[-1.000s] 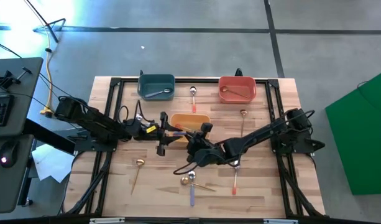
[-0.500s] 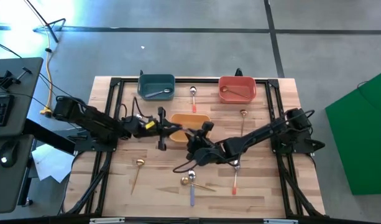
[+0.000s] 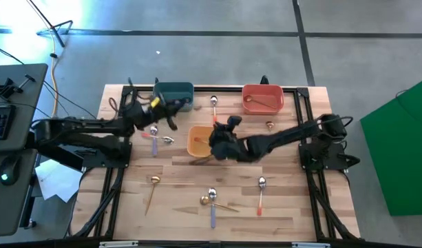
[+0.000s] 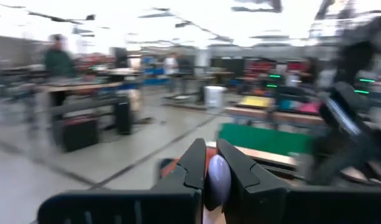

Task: Sort silverware by color (type)
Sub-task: Put the purple spoon into the blue bin

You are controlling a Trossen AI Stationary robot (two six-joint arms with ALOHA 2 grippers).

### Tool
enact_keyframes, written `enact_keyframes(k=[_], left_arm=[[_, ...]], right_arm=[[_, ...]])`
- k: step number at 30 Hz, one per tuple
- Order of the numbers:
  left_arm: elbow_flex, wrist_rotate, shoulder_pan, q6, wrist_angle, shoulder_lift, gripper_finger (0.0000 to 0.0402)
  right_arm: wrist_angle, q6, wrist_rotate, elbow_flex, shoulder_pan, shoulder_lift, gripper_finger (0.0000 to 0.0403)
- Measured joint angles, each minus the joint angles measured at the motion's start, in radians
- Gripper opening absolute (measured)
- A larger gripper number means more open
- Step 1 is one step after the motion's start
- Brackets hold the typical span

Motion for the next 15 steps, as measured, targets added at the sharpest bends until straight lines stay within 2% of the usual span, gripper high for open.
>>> enact_keyframes(k=[3,7,15], left_arm=[[0.0,0.002,0.108,-0.027,-0.049,-0.034,0.0008],[0.0,0.02,0.271,-0.103,-0.082,-0.037,0.0008],[0.0,0.253,0.568,-0.276,-0.069,0.056,0.0008]], right_arm=[[-0.082,0.012,-0.148,0.0,-0.082,-0.024,0.0009],[-0.119,-0.04,-0.21,0.0,-0.182,-0.042,0.0014],[-0.091,-0.168,-0.487,-0.001,-0.389,-0.06,0.0001]])
